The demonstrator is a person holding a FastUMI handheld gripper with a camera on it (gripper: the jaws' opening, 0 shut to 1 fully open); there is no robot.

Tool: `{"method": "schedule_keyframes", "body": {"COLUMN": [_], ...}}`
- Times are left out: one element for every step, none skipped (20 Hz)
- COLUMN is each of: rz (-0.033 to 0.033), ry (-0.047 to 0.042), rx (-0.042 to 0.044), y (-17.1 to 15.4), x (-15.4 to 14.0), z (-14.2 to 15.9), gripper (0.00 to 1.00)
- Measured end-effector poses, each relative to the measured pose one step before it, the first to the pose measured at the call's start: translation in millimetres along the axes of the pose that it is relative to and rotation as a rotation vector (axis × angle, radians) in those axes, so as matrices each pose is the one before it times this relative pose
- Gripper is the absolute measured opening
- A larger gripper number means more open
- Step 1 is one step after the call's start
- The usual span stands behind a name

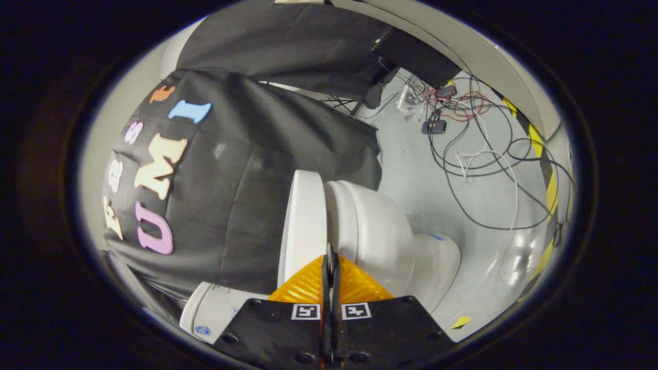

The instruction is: Open the toilet lid.

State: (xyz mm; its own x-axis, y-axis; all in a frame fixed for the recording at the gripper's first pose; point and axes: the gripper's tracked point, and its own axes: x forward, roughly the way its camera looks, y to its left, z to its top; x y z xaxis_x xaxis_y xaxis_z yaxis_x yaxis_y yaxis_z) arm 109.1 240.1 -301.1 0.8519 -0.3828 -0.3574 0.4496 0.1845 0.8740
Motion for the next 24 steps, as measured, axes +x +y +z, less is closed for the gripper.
{"method": "schedule_keyframes", "body": {"rz": [-0.00438, -0.00011, 0.01015, 0.01277, 0.01144, 0.00285, -0.01113, -0.01063, -0.00824, -0.00273, -0.00148, -0.01829, -0.01891, 0.0027, 0.02981, 0.03136, 0.01952, 0.00873, 0.00339, 0.00748, 0.0116, 0.01432, 0.01638, 0.0155], "ry": [-0.00744, -0.00346, -0.01112, -0.00283, -0.00056, -0.00034, 0.00776, 0.00153, 0.00434, -0.00361, -0.01057, -0.01943, -0.01069, -0.00303, -0.00932, -0.01647, -0.00966, -0.00113, 0.00795, 0.0072, 0.00486, -0.00069, -0.00423, -0.00296], "rx": [-0.02647, -0.02273, -0.02628, -0.02616, -0.03744, -0.04892, -0.05257, -0.05318, -0.05571, -0.04719, -0.03741, -0.05326, -0.06974, -0.03108, -0.01477, -0.02103, -0.03322, -0.04914, -0.05384, -0.05168, -0.04859, -0.04021, -0.03235, -0.03021], "y": [3.39, 10.27, 8.64, 9.14, 10.92, 8.2, 6.59, 5.12, 6.63, 8.81, 6.9, 5.17, 3.46, 6.77, 8.65, 12.97, 10.7, 7.35, 5.53, 4.46, 3.87, 5.53, 5.59, 5.8], "x": [-0.15, -2.38, -0.35, -2.73, -1.64, -2.69, -1.89, -1.29, -3.32, -3.48, -2.41, -1.96, -1.25, -4.53, -2.6, -4.25, -1.49, 0.84, -0.03, -2.14, -1.45, -1.98, -1.57, -0.9], "z": [2.04, 1.3, 1.17, 4.35, 3.83, 3.51, 3.02, 1.27, -1.13, 6.71, 2.6, 6.58, 1.9, 3.59, 6.48, 5.97, 6.04, 0.85, 3.21, 1.57, 3.37, 3.8, 3.83, 3.93], "gripper": [0.01, 0.01, 0.01, 0.01, 0.01, 0.01, 0.01, 0.01, 0.01, 0.01, 0.01, 0.01, 0.01, 0.01, 0.01, 0.01, 0.01, 0.01, 0.01, 0.01, 0.01, 0.01, 0.01, 0.01]}}
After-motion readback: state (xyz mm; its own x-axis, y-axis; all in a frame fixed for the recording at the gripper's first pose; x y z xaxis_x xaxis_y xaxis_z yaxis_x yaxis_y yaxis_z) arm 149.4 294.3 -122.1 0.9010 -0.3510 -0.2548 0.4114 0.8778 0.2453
